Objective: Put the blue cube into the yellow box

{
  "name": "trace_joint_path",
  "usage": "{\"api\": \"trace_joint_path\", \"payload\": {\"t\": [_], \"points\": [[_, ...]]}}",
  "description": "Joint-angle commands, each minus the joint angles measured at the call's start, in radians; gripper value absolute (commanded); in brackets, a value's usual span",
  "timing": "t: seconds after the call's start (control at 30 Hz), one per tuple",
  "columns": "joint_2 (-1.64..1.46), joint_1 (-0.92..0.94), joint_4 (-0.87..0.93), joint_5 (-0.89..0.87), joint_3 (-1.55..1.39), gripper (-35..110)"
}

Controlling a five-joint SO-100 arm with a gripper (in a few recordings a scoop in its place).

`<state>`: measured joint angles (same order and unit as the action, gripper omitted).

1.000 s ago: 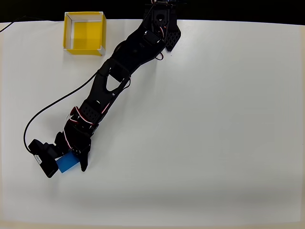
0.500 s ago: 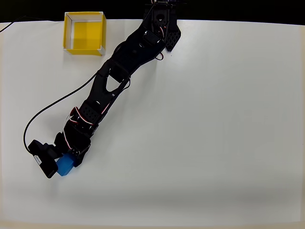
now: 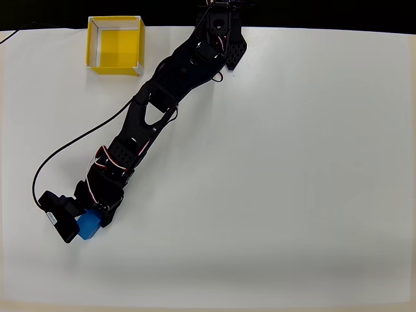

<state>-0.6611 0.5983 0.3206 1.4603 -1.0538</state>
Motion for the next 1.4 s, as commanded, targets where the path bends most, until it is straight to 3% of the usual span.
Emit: {"api": "trace_joint_path", "payload": {"t": [0.0, 0.63, 1.07, 1.37], "points": [[-0.192, 0.003, 0.025, 0.02, 0.034, 16], [-0.492, 0.008, 0.077, 0.08, -0.028, 15], [-0.871, 0.071, 0.018, 0.1, -0.334, 15], [-1.206, 0.252, 0.028, 0.084, -0.653, 15]]}}
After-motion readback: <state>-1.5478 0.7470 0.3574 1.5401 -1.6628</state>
